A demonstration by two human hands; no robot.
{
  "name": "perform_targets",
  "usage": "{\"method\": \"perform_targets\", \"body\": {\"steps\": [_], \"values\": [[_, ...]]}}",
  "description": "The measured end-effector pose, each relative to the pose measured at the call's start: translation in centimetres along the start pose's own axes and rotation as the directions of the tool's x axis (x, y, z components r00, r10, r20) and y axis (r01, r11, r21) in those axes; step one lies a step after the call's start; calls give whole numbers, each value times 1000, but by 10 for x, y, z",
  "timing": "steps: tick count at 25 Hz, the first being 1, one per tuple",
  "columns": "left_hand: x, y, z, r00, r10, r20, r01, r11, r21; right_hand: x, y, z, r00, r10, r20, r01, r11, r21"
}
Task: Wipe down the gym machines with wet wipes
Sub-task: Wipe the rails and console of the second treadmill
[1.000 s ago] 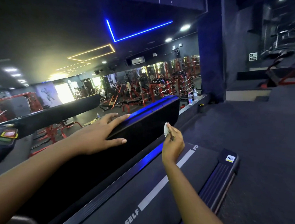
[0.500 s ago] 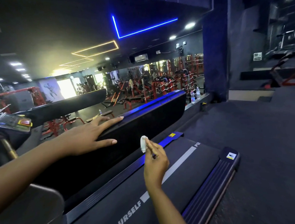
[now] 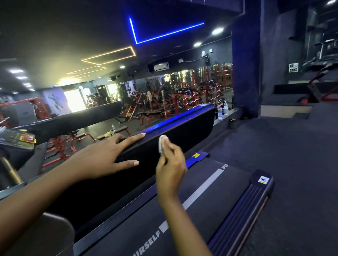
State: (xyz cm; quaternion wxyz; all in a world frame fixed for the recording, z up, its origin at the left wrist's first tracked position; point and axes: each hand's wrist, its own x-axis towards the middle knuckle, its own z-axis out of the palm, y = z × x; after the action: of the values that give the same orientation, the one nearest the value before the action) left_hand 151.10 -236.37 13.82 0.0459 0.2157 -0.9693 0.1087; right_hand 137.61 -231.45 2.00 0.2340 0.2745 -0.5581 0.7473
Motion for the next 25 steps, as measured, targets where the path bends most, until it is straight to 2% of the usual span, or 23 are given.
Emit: {"method": "perform_targets", "body": {"steps": [4,6,8,10,11,13,15,17,19,21,23,24,25], "values": [[1,-3,0,1000,8,5,-8,1000,-10,-22,-18,-19,961,-229,157,221,973,65],[1,-2,-1,1000,13,8,-13,1000,0,11,0,-29,954,-249,165,239,968,78],[0,0,-2,1000,13,16,-13,1000,2,62,22,-28,991,-85,100,89,996,-31],[0,1,-2,1000,9,18,-8,1000,-5,103,35,-24,984,141,111,-123,981,-151],[1,1,-2,1000,6,18,-6,1000,-5,110,39,-20,972,192,133,-162,965,-207],[1,0,-1,1000,-1,13,1,1000,-3,105,36,-12,968,200,152,-160,957,-241],[1,-1,1,1000,-3,8,3,1000,-4,86,21,-7,981,126,148,-91,971,-221],[2,-1,1,1000,1,7,-1,1000,-6,59,4,-6,989,-49,136,73,982,-175],[3,-1,2,1000,5,0,-5,1000,-3,25,-17,-5,973,-190,134,209,967,-147],[2,-1,1,1000,7,-10,-7,1000,-4,-1,-31,-8,952,-248,181,266,960,-86],[0,1,0,1000,10,-6,-10,1000,15,-1,-23,-18,933,-257,252,252,966,49],[-1,2,-1,1000,9,-2,-9,1000,26,9,-12,-24,945,-207,253,189,978,92],[-1,2,-1,1000,3,-1,-3,999,32,23,6,-28,974,-90,210,73,993,89]]}}
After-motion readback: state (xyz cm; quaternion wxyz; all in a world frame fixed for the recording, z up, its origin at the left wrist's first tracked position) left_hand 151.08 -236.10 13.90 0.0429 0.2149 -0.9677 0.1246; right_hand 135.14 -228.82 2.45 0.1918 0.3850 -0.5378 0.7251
